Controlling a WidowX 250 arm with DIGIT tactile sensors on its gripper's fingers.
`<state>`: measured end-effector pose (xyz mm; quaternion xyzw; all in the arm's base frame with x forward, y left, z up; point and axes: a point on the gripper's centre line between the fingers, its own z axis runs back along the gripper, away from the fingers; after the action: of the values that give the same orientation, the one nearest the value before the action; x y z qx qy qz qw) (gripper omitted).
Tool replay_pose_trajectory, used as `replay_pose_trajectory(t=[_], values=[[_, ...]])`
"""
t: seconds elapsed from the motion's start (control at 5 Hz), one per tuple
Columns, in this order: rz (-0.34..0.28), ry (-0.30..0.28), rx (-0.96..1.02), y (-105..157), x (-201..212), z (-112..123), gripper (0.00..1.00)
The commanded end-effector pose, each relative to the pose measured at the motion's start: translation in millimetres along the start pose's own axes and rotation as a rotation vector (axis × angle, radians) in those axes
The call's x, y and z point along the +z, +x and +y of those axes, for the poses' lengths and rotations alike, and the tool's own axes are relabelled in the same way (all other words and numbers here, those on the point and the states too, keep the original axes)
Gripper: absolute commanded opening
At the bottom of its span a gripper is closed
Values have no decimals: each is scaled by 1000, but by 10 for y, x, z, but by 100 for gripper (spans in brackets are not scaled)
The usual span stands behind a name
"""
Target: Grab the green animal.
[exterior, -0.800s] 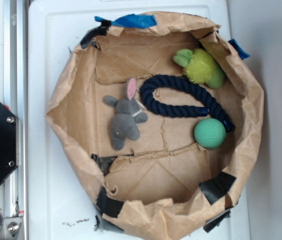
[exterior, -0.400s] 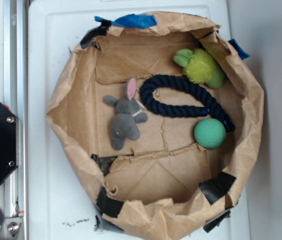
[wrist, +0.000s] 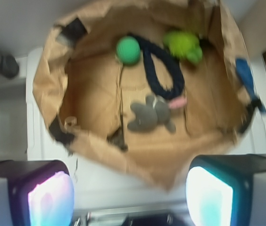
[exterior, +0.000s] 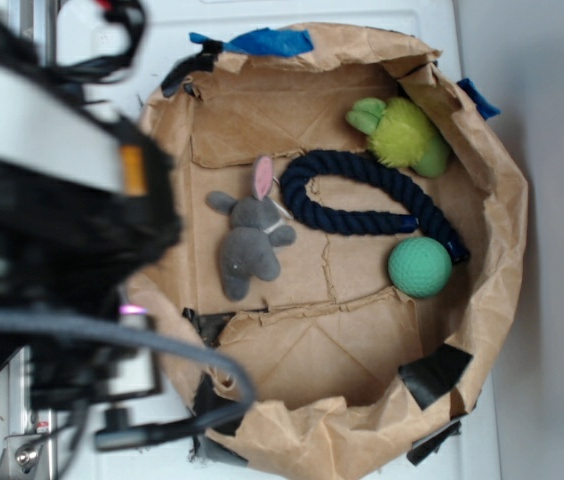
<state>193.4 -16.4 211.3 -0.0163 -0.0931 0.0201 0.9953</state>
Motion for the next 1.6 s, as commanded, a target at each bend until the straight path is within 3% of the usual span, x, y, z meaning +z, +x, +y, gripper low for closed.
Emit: replay_pose_trajectory(t=[0.0, 0.2, 1.0, 1.2, 1.4], values=[[-87, -26, 26, 448, -337, 228, 100], [-30, -58, 112, 578, -539, 404, 100], [-30, -58, 112, 578, -539, 404, 100], [-97, -41, 158, 822, -842, 441, 100], [-74, -88, 154, 936, -1049, 417, 100]])
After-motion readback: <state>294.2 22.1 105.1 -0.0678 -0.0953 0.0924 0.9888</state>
